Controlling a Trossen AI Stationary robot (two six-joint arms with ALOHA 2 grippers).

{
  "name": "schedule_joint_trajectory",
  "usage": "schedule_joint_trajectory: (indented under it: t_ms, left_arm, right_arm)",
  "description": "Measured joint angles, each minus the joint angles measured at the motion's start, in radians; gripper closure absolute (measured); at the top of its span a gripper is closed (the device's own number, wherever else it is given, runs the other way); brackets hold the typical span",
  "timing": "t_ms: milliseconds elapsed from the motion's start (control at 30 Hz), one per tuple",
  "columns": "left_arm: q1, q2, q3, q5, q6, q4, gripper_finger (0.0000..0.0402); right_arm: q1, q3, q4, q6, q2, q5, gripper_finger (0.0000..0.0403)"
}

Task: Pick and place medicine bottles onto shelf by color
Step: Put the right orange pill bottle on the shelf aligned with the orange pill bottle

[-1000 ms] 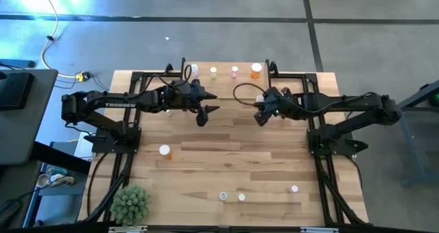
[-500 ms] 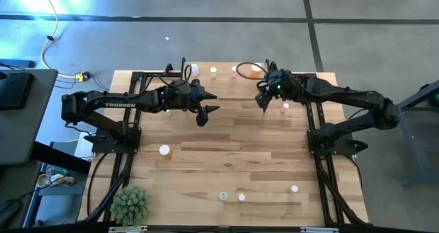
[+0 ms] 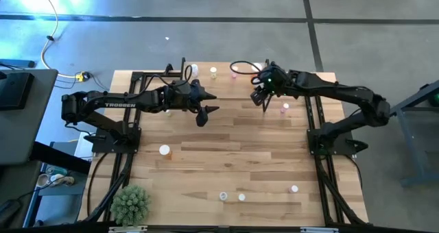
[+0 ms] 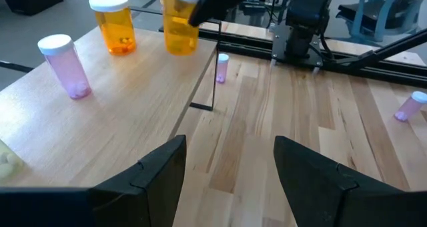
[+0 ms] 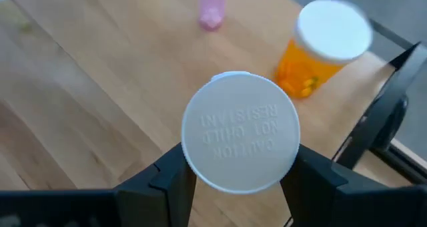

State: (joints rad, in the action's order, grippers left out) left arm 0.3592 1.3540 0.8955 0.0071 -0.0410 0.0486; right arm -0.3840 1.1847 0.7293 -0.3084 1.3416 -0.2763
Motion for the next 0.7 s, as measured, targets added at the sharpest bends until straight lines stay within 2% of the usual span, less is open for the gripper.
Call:
schedule_joint_trajectory:
  t_ms: [700]
  left_arm:
    - [0.000,0.000,0.000,0.000,-0.011,-0.014,0.0183]
  right_arm:
    - [-0.009,0.000,0.023,-0.002,0.028,-0.012,0.0225]
